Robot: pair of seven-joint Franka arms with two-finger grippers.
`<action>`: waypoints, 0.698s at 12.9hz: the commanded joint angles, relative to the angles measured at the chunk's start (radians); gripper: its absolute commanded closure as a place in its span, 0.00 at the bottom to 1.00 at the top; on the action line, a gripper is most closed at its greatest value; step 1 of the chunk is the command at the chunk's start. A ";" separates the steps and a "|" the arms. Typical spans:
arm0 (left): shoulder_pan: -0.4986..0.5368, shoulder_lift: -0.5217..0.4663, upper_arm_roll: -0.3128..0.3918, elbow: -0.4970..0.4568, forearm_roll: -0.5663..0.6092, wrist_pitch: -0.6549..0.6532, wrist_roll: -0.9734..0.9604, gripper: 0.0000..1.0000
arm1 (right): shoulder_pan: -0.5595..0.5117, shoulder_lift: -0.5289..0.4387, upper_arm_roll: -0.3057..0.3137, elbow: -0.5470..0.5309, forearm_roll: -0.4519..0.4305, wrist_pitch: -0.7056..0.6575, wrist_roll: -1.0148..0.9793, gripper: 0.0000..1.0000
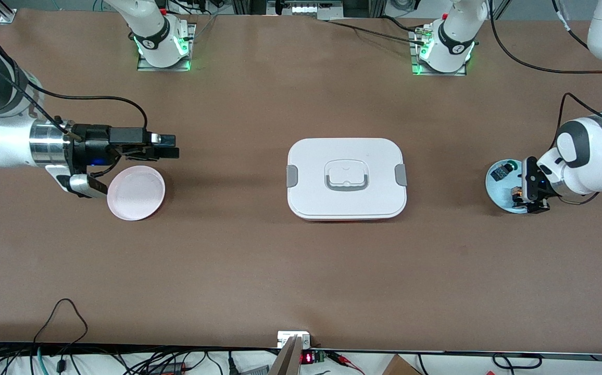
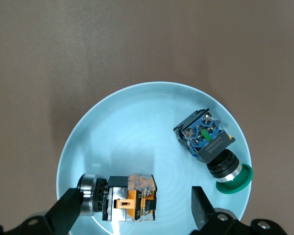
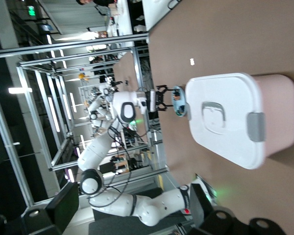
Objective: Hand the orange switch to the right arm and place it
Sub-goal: 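Lift the orange switch with the left gripper while the right gripper waits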
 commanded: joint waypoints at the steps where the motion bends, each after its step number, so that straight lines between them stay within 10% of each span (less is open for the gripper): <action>1: 0.017 -0.023 -0.019 -0.023 -0.015 0.032 0.035 0.00 | 0.064 -0.012 -0.002 -0.022 0.136 0.067 -0.013 0.00; 9: 0.045 0.024 -0.022 -0.016 -0.021 0.104 0.071 0.00 | 0.314 0.005 0.000 -0.032 0.277 0.286 -0.102 0.00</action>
